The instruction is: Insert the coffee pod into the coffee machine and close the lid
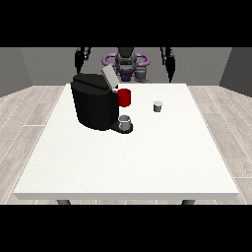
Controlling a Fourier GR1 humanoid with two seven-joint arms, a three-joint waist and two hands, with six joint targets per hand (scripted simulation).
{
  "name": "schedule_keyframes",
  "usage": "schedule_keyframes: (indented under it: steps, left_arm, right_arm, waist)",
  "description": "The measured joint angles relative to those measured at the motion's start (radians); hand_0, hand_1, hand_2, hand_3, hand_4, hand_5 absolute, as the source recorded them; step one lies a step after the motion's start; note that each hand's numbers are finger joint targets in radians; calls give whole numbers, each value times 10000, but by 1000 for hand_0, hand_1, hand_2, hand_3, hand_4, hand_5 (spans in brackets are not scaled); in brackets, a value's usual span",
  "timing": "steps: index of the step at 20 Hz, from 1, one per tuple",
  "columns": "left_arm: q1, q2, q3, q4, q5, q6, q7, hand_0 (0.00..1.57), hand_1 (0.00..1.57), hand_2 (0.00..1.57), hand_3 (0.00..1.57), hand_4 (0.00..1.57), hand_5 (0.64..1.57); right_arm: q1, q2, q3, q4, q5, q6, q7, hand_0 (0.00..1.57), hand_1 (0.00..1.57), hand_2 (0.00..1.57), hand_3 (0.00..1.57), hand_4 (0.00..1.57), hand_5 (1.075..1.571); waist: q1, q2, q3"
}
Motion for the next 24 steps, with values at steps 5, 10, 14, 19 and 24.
schedule_keyframes:
  steps: [5, 10, 14, 19, 24]
  left_arm:
    - [-92, -145, -154, 109, -47, -176, -677, 0, 0, 0, 0, 0, 1571]
    - [-571, 634, 70, 286, -377, -616, -1159, 0, 0, 0, 0, 0, 1571]
    - [-1415, 1201, 578, 1057, -318, -995, -825, 0, 0, 0, 0, 0, 1571]
    - [-2435, 1733, 1061, 2490, -352, -1400, -770, 0, 0, 0, 0, 0, 1571]
    - [-3196, 1822, 1262, 3924, -632, -1370, -658, 0, 0, 0, 0, 0, 1571]
  right_arm:
    - [21, -71, -32, 15, -84, 125, 498, 0, 0, 0, 0, 128, 1571]
    - [-37, 408, -429, 187, -184, -486, -250, 0, 0, 0, 0, 181, 1571]
    - [-191, 638, -430, 160, -209, -668, -674, 0, 0, 0, 0, 217, 1571]
    - [-446, 806, -210, -77, -124, -879, -578, 0, 0, 0, 0, 134, 1571]
    - [-387, 889, 105, -175, -209, -992, -690, 0, 0, 0, 0, 118, 1571]
  waist:
    - [-6, -157, 253]
    - [-214, 77, 333]
    - [-512, 419, 347]
    - [-890, 832, 352]
    - [-1154, 1042, 354]
